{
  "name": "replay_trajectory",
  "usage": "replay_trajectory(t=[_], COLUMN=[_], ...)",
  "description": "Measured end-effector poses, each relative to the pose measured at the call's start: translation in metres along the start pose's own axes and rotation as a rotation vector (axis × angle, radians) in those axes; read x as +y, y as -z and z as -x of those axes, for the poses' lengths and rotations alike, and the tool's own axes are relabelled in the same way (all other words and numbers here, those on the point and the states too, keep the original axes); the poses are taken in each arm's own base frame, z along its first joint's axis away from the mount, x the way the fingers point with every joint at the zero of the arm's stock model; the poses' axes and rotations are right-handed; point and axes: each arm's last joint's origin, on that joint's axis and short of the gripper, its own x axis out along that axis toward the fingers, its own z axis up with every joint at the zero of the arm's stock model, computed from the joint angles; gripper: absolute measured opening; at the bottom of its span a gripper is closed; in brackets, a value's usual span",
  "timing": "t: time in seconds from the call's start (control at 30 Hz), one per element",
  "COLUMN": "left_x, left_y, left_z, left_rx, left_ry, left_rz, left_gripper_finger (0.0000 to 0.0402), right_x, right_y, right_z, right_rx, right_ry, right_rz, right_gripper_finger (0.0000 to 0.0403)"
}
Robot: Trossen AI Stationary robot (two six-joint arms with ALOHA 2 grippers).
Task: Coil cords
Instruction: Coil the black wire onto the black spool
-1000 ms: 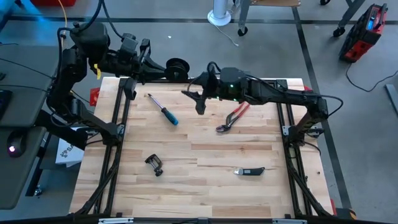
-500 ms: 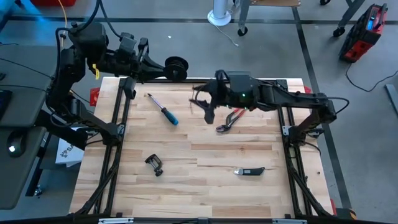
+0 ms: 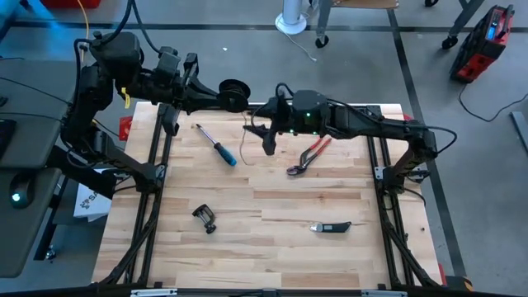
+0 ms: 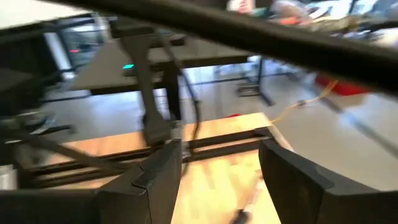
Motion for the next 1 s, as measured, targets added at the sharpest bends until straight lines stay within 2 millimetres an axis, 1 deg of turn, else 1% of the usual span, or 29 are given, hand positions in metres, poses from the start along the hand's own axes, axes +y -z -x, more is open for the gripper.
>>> replay_trajectory(t=[0.07,0.27,0.47,0.67,1.0], left_x=[0.0,0.0,0.0,0.0,0.0], left_y=[0.0,0.0,0.0,0.0,0.0], left_z=[0.0,0.0,0.0,0.0,0.0], left_rx=[0.0,0.0,0.0,0.0,0.0], left_ry=[-0.002,-0.007,-0.008,-0.008,-0.008], left_rz=[0.0,-0.001,-0.001,-0.001,-0.001], left_gripper_finger=[0.0001,0.0001,0.0001,0.0001,0.0001], right_x=[0.001,0.001,0.001,0.001,0.002], right_y=[0.003,0.014,0.008,0.007,0.008], right_z=[-0.004,-0.012,-0.004,-0.003,-0.005], right_rx=[0.012,0.075,0.058,0.057,0.057], right_ry=[-0.046,-0.047,-0.051,-0.052,-0.075], right_rz=[-0.014,-0.015,0.01,0.021,0.02], right_gripper_finger=[0.0208,0.0205,0.0171,0.0142,0.0135])
